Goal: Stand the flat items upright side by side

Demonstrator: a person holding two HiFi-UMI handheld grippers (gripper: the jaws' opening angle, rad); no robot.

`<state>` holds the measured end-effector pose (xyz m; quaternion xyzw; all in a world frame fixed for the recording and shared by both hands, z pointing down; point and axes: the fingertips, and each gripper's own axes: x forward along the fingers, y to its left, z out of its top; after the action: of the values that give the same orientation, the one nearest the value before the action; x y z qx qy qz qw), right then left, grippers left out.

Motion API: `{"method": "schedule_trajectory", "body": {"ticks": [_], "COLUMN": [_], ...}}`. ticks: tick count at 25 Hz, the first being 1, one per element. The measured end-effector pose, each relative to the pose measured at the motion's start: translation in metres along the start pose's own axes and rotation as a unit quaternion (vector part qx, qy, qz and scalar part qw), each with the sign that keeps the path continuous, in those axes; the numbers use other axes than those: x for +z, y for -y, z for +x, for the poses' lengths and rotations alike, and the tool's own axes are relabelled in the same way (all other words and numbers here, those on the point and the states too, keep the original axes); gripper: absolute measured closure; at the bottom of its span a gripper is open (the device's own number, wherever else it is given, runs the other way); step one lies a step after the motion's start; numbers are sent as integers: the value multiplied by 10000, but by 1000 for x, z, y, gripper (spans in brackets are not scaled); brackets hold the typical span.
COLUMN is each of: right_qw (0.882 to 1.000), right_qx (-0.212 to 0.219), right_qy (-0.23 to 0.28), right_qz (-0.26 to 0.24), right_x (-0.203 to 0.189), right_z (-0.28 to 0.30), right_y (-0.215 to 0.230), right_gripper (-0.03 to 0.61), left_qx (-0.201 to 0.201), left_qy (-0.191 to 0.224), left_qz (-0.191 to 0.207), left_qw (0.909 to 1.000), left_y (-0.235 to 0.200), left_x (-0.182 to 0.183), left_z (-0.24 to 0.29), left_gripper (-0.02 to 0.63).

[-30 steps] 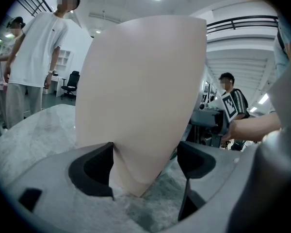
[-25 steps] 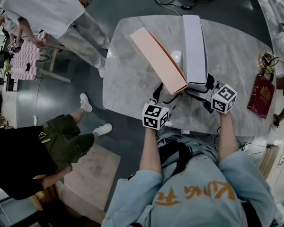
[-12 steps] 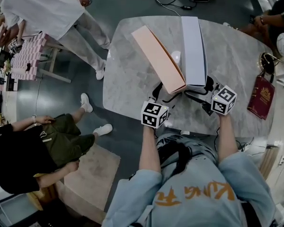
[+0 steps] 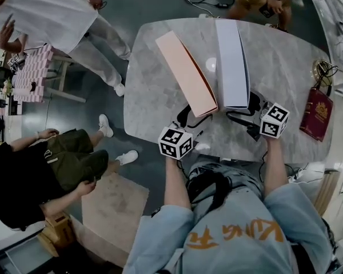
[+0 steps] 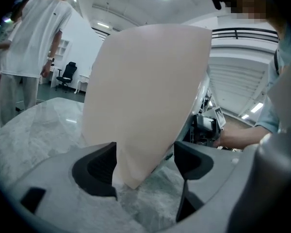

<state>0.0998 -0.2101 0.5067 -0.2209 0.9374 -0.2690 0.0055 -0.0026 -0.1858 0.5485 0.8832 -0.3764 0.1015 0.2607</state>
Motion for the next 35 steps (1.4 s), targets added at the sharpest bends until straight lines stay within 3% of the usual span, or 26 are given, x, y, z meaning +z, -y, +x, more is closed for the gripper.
{"method": "schedule_trajectory", "body": {"ticks": [7,11,17,19,22,27,31,35], "right_qw": [9995,9991,9980,9978,9992,9979,9903,9799], "right_qx": [129,369,570,564,239,-653,-1340,-1896], "right_qy": [161,-10,-101,-111,-80,48,25,-85], "right_qz": [235,200,239,315,298,-10,-374,-617], "right_x": [3,3,8,5,8,17,23,30], "right_z": [-24,-27,-40,-42,-46,-41,-32,-22], "right_y": [-1,-11,-8,-11,-1,26,42,54], "right_gripper": [156,256,342,362,435,491,544,568], "left_qx": [-43,-369,-358,-55,518,1275,1841,2146], "left_qy": [49,-5,-149,-171,71,295,205,366], "left_qz": [-409,-543,-566,-713,-777,-404,-95,-277], "left_qw": [9991,9978,9976,9973,9956,9906,9826,9756], "left_y": [-8,0,-10,-24,-49,-66,-75,-86], "left_x": [-8,-6,-8,-13,-1,20,27,41], "left_z": [-13,-14,-19,-28,-36,-28,-13,-3], "left_gripper": [262,386,425,607,606,606,606,606]}}
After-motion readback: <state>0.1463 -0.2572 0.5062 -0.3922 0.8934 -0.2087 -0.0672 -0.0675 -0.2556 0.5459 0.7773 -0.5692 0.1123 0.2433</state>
